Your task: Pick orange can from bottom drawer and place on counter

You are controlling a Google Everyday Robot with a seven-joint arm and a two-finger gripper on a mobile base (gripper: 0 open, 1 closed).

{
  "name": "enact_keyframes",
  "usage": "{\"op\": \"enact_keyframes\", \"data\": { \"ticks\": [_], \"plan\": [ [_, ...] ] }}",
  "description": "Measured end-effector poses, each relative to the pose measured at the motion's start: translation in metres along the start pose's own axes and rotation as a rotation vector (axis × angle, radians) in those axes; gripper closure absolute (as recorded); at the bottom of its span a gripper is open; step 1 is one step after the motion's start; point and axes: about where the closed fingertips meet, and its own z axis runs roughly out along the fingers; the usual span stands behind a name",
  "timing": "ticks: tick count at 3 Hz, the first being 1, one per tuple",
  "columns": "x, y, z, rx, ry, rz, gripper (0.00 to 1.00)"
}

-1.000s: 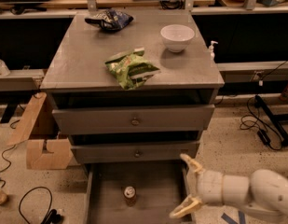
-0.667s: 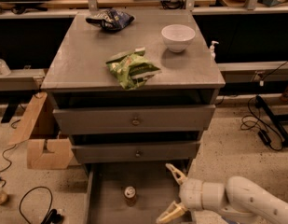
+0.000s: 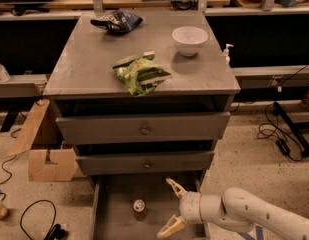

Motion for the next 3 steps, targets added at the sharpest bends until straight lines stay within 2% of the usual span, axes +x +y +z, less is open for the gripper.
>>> {"op": "enact_keyframes", "data": {
  "ticks": [1, 2, 3],
  "plan": [
    [0.008, -0.008, 0.020, -0.003, -0.007, -0.012, 0.00],
    [0.031, -0.018, 0.055, -0.047, -0.046, -0.048, 0.00],
    [0.070, -0.034, 0.086, -0.054, -0.089, -0.056, 0.00]
  ]
}}
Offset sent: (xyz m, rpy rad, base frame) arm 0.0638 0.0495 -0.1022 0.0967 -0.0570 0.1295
